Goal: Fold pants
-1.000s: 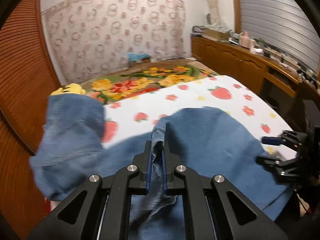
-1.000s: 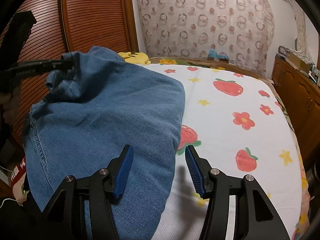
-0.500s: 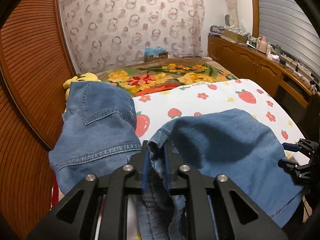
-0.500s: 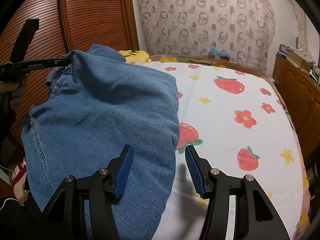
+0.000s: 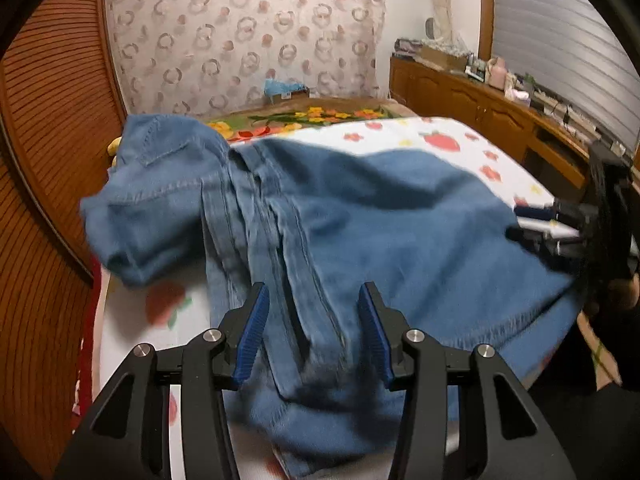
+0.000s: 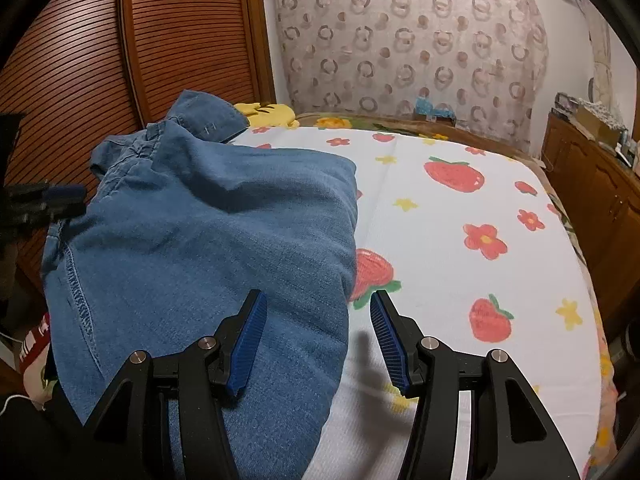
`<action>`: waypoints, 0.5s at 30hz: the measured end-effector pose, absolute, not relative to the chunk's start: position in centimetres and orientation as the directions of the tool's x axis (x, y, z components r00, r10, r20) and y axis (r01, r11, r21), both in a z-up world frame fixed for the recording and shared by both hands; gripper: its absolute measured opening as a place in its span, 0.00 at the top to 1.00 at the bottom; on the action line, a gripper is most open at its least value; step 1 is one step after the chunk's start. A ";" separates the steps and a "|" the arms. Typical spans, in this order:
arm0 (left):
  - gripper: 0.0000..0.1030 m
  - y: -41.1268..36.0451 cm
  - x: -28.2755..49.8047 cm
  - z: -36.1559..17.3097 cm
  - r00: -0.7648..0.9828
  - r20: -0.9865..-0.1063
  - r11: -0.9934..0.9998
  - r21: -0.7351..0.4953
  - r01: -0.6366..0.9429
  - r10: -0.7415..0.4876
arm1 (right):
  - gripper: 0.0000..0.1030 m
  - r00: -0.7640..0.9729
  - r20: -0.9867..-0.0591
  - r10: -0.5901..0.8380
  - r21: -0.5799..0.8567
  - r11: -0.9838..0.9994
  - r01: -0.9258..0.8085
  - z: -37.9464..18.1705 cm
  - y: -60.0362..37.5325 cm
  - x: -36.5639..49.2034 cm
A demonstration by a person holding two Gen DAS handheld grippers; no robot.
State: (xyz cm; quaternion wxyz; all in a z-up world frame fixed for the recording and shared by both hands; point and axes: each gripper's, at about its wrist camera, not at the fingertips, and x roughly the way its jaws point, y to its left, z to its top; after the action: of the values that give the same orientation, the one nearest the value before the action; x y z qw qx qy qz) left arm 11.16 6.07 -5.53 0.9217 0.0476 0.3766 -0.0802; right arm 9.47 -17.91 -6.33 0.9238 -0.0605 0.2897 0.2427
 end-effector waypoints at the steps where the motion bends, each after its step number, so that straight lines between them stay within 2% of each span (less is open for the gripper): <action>1: 0.54 6.1 10.9 -5.8 0.701 -0.705 0.983 0.025 0.179 -0.110 | 0.46 0.713 -0.567 0.413 0.031 0.875 -0.483 -6.3 -18.0 9.4; 2: 0.54 6.2 10.8 -6.0 0.699 -0.706 0.984 0.020 0.176 -0.111 | 0.46 0.709 -0.569 0.416 0.038 0.875 -0.483 -6.2 -18.1 9.2; 4: 0.61 6.5 10.5 -6.2 0.696 -0.707 0.986 -0.007 0.169 -0.124 | 0.46 0.696 -0.573 0.432 0.066 0.871 -0.486 -6.0 -18.5 8.8; 6: 0.82 6.4 9.8 -6.3 0.695 -0.705 0.984 -0.019 0.179 -0.140 | 0.46 0.688 -0.569 0.450 0.091 0.866 -0.491 -5.5 -18.7 8.1; 8: 0.87 6.2 8.9 -6.3 0.699 -0.699 0.980 -0.011 0.198 -0.149 | 0.46 0.685 -0.563 0.462 0.096 0.860 -0.501 -4.8 -18.9 7.2; 9: 0.95 6.1 8.4 -6.1 0.707 -0.690 0.979 -0.005 0.206 -0.153 | 0.45 0.686 -0.561 0.463 0.093 0.859 -0.504 -4.5 -19.0 6.8; 15: 0.95 7.6 5.7 -4.8 0.729 -0.671 0.986 -0.012 0.168 -0.132 | 0.44 0.685 -0.555 0.472 0.109 0.857 -0.503 -3.5 -20.0 4.3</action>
State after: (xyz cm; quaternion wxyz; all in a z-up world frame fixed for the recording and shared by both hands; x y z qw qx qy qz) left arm 5.73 7.58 -4.83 0.9295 0.0246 0.3590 -0.0807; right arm 4.29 -20.00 -3.47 0.9174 -0.0262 0.2950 0.2659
